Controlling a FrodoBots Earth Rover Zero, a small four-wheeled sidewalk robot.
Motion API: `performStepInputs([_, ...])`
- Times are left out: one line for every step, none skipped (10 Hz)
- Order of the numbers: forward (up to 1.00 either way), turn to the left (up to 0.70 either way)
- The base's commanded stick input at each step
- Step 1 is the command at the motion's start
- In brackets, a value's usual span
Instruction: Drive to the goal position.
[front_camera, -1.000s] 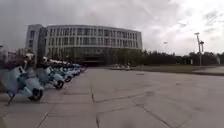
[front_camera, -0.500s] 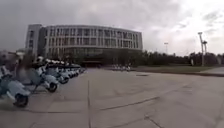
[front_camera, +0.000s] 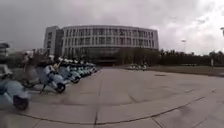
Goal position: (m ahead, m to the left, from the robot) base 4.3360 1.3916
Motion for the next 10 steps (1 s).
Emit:
performStepInputs([0.70,0.00])
performStepInputs([0.70,0.00])
performStepInputs([0.70,0.00])
performStepInputs([0.70,0.00])
performStepInputs([0.70,0.00])
performStepInputs([0.70,0.00])
performStepInputs([0.70,0.00])
performStepInputs([0.70,0.00])
performStepInputs([0.70,0.00])
performStepInputs([0.70,0.00])
